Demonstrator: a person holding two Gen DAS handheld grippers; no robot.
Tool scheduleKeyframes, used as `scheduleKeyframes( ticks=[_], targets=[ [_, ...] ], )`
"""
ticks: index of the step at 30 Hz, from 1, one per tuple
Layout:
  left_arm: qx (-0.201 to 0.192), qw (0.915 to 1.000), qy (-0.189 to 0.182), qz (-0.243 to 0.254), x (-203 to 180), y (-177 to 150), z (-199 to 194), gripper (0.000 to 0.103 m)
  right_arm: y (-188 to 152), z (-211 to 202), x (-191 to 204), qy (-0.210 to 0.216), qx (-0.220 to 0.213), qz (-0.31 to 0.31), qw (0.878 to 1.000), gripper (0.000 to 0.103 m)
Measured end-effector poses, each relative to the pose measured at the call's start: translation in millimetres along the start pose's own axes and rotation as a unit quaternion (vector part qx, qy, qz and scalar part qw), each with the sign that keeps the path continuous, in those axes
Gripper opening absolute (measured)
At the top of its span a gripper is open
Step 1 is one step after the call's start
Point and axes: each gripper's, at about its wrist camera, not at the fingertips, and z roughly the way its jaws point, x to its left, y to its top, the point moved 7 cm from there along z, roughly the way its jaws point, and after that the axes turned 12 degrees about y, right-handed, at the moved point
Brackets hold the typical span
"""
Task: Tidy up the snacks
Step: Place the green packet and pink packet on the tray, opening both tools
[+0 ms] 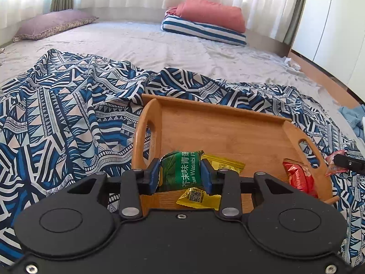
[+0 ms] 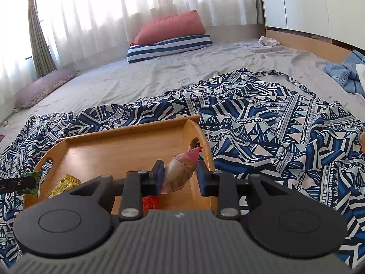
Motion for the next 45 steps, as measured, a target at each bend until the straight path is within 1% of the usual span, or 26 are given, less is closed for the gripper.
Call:
scheduleKeyframes(
  ticks=[7,12,15,17,19,24,30,33,35,38,42,45],
  targets=[
    [0.015,0.9998,0.011,0.001,-2.5,-3.2,15.6,0.036,-3.5,16.2,-2.3,-0.004,0.017,0.002,1.0,0.034],
    [0.021,0.9997,0.012,0.002,-5.6,-5.6,20.8,0.036,-9.1,26.0,0.3,0.007,0.024,0.017,1.0,0.034],
    [0.023,0.9997,0.009,0.0,-8.2,-5.8,21.8,0.036,-11.3,30.5,3.5,0.012,0.028,0.02,0.999,0.031],
    [0.025,0.9997,0.005,0.0,-10.7,-6.0,22.4,0.036,-12.0,33.3,6.3,0.019,0.03,0.023,0.999,0.024],
    [0.025,0.9997,0.003,0.001,-13.0,-6.4,22.9,0.036,-12.3,35.3,10.2,0.023,0.03,0.021,0.999,0.024],
    [0.026,0.9996,-0.004,0.002,-17.7,-8.2,23.0,0.036,-14.0,37.4,16.4,0.027,0.031,0.015,0.999,0.023],
    [0.027,0.9996,-0.006,0.001,-17.8,-8.6,22.8,0.036,-19.6,34.6,10.3,0.021,0.033,0.021,0.999,0.023],
    [0.025,0.9997,-0.003,0.005,-17.8,-8.7,21.8,0.037,-19.3,28.2,5.5,0.005,0.022,0.015,1.0,0.024],
    [0.022,0.9997,-0.001,0.01,-18.5,-9.2,20.7,0.037,-18.7,24.2,0.9,-0.012,0.015,0.008,1.0,0.027],
    [0.023,0.9996,-0.006,0.014,-19.8,-10.4,20.5,0.038,-21.7,25.1,-5.2,-0.017,0.029,0.008,0.999,0.031],
    [0.026,0.9996,-0.01,0.011,-20.0,-10.8,20.8,0.039,-30.4,28.3,-6.9,-0.015,0.045,0.007,0.999,0.031],
    [0.027,0.9995,-0.013,0.012,-20.0,-10.4,21.7,0.039,-35.7,31.2,-2.9,-0.002,0.052,0.008,0.999,0.031]
  ],
)
